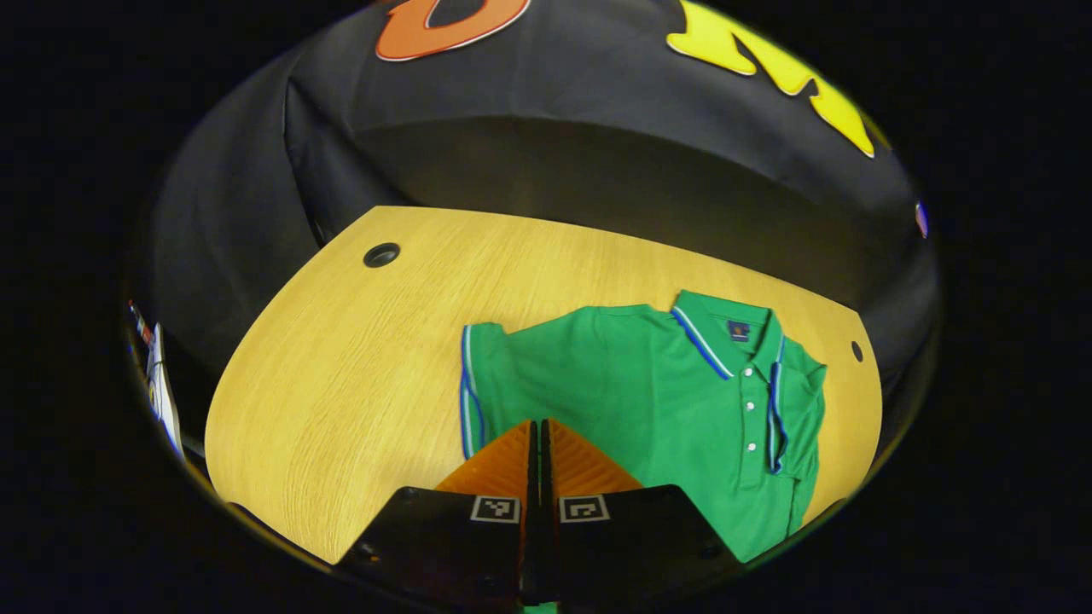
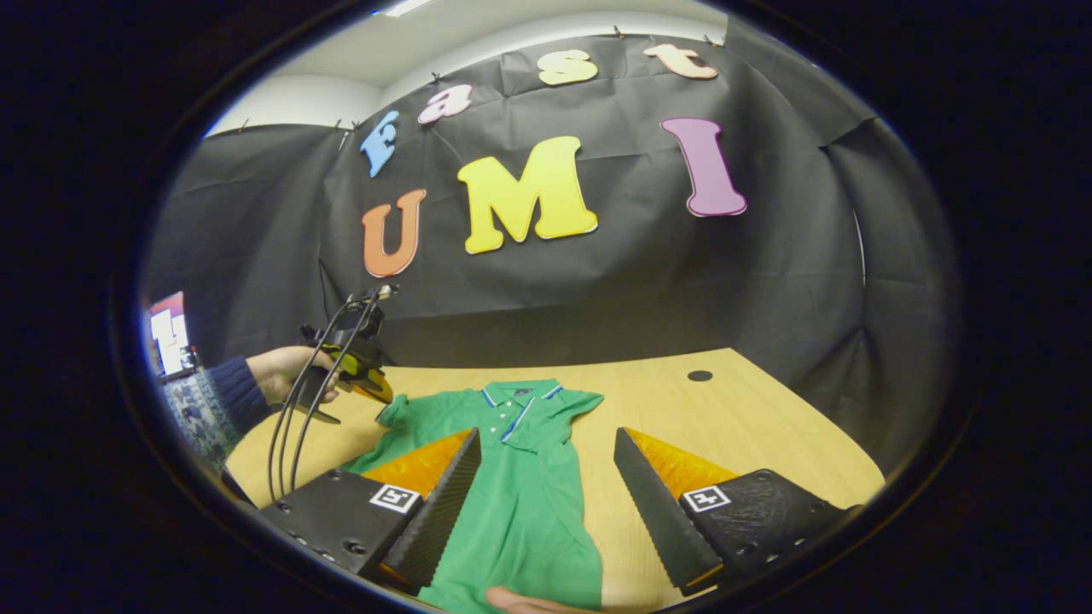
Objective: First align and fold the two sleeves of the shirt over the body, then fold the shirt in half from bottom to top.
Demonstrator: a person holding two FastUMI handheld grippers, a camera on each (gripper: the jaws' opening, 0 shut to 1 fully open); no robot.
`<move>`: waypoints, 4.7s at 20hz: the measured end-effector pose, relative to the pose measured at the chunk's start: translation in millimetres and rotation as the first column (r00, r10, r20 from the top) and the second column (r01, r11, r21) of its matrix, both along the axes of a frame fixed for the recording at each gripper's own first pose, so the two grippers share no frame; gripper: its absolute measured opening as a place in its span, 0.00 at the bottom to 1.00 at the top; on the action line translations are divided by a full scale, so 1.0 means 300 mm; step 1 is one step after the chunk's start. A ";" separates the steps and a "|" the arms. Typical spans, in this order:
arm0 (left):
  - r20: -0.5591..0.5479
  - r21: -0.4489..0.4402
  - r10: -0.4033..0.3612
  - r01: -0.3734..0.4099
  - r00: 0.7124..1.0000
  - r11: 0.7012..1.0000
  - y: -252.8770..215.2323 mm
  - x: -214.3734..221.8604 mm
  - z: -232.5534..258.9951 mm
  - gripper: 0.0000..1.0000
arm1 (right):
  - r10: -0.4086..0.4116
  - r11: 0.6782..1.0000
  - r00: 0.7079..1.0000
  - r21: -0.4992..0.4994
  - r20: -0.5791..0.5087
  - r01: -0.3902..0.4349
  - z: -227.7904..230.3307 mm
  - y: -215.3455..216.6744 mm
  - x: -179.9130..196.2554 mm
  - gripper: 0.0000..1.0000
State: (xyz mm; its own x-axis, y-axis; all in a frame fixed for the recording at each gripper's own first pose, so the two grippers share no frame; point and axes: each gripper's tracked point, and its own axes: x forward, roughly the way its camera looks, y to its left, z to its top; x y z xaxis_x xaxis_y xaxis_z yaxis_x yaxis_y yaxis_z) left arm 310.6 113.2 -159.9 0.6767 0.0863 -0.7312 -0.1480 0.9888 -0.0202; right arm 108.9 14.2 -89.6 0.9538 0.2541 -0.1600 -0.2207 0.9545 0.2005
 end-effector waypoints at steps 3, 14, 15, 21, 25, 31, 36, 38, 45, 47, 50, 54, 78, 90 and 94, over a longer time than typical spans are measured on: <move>0.005 0.036 -0.043 0.043 0.999 0.998 -0.061 -0.002 0.023 0.03 | -0.002 1.000 1.000 0.002 0.003 0.002 0.002 -0.003 0.001 0.96; -0.101 0.033 0.064 -0.061 0.993 0.998 0.150 -0.019 -0.156 0.69 | 0.014 1.000 0.999 0.011 -0.045 -0.013 -0.044 0.005 0.010 0.96; -0.113 0.004 0.054 -0.054 0.992 0.999 0.132 -0.018 -0.179 0.63 | 0.014 1.000 0.999 0.013 -0.048 -0.013 -0.045 0.004 0.012 0.96; -0.077 0.009 0.074 -0.074 0.994 0.997 0.161 0.001 -0.177 0.18 | 0.011 1.000 0.998 0.023 -0.065 -0.010 -0.058 0.000 0.029 0.96; -0.072 0.017 0.079 -0.078 0.994 0.997 0.159 -0.002 -0.157 0.03 | 0.013 0.999 0.997 0.042 -0.076 -0.010 -0.063 -0.011 0.033 0.96; 0.004 0.022 -0.011 0.011 1.000 1.000 0.008 0.010 -0.009 0.03 | 0.002 0.997 0.996 0.072 -0.084 0.004 -0.063 -0.033 0.043 0.92; -0.013 0.128 -0.014 0.016 1.000 0.992 0.063 0.023 -0.004 0.00 | 0.015 0.998 0.996 0.059 -0.087 -0.010 -0.065 -0.039 0.035 0.96; -0.018 0.142 0.026 -0.023 0.999 0.990 0.145 0.014 -0.030 0.95 | 0.020 0.998 0.996 0.067 -0.086 -0.015 -0.063 -0.033 0.034 0.96; -0.096 -0.032 0.055 -0.058 0.994 0.998 0.171 0.013 -0.186 0.89 | 0.013 0.998 0.994 0.067 -0.109 -0.006 -0.089 -0.043 0.055 0.96; -0.066 -0.029 0.076 -0.078 0.995 0.997 0.206 0.027 -0.188 0.68 | 0.009 0.998 0.993 0.067 -0.115 -0.001 -0.094 -0.048 0.057 0.92; -0.069 -0.052 0.086 -0.089 0.994 0.995 0.206 0.020 -0.190 0.31 | 0.016 0.997 0.992 0.078 -0.123 -0.007 -0.100 -0.040 0.057 0.96; -0.091 -0.043 0.091 -0.095 0.992 0.995 0.174 0.002 -0.184 0.04 | 0.022 0.997 0.992 0.078 -0.123 -0.012 -0.098 -0.034 0.052 0.96; 0.105 0.258 -0.244 0.210 0.964 0.943 -0.423 0.020 0.088 1.00 | -0.042 0.991 0.991 0.120 -0.124 0.057 -0.073 -0.155 0.075 0.96; 0.473 0.288 -0.245 0.115 0.846 0.951 -0.332 -0.469 0.491 0.99 | -0.016 0.998 0.998 0.056 -0.066 0.020 0.062 -0.047 -0.075 0.96; 0.514 0.301 -0.275 0.130 0.813 0.945 -0.311 -0.657 0.497 0.99 | -0.017 1.000 1.000 -0.012 -0.001 0.017 0.126 -0.026 -0.166 0.92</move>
